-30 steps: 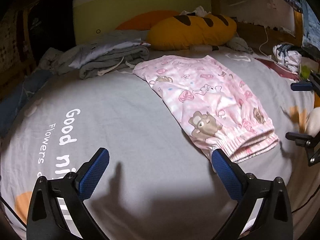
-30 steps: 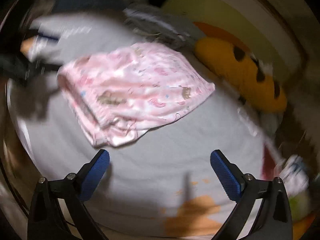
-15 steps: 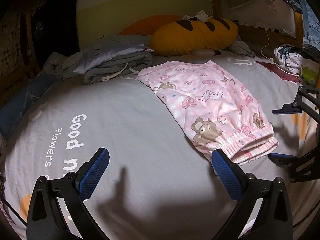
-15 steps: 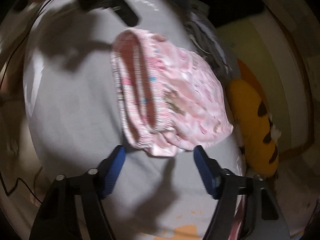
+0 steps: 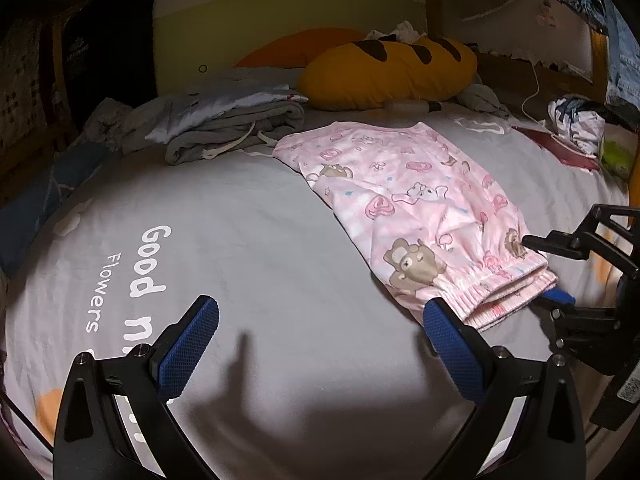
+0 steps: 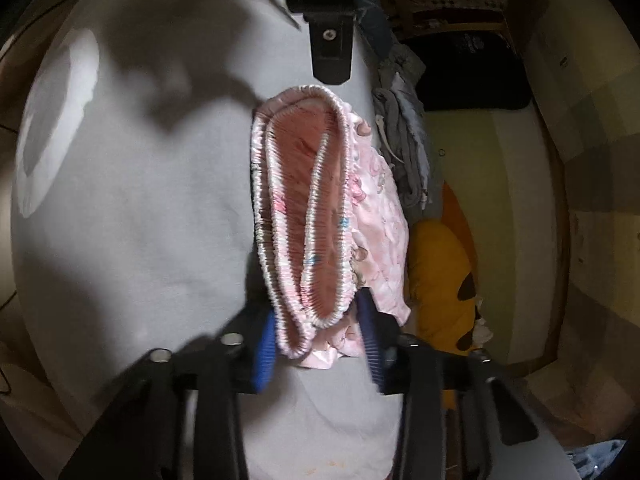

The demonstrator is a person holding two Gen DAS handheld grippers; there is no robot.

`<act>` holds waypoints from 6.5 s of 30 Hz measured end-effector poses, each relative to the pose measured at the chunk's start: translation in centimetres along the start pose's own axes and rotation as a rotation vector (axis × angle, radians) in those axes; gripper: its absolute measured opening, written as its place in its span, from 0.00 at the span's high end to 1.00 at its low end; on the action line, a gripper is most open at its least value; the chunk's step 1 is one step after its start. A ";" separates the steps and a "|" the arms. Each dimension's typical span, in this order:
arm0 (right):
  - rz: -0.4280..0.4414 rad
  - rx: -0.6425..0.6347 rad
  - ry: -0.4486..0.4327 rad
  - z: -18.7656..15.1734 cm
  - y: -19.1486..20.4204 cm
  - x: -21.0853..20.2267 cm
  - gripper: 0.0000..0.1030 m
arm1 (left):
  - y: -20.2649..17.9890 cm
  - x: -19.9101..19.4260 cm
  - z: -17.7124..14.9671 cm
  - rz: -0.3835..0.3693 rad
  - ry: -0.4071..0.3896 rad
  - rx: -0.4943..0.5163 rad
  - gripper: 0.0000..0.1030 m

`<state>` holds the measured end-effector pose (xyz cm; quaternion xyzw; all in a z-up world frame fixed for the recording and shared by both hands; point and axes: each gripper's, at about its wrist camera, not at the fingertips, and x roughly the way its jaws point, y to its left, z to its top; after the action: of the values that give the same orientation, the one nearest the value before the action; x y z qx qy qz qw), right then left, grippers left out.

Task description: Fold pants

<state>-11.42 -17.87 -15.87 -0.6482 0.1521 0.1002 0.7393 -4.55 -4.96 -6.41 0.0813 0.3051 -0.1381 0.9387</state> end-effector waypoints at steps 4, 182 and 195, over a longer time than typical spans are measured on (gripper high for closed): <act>0.023 0.100 -0.002 -0.2 -2.2 0.1 0.79 | 0.2 -0.1 0.1 0.031 -0.015 0.013 0.01; 0.592 1.542 0.258 -14.4 -16.9 16.4 0.19 | 4.7 12.2 7.3 -0.360 0.289 -0.317 0.28; 0.966 1.946 0.096 -18.8 -15.7 20.3 0.19 | 7.1 14.8 8.2 -0.527 0.206 -0.561 0.47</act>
<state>11.15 -39.69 -10.60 0.3402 0.4340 0.1917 0.8119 13.67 -3.26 -8.21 -0.2457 0.4341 -0.2767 0.8214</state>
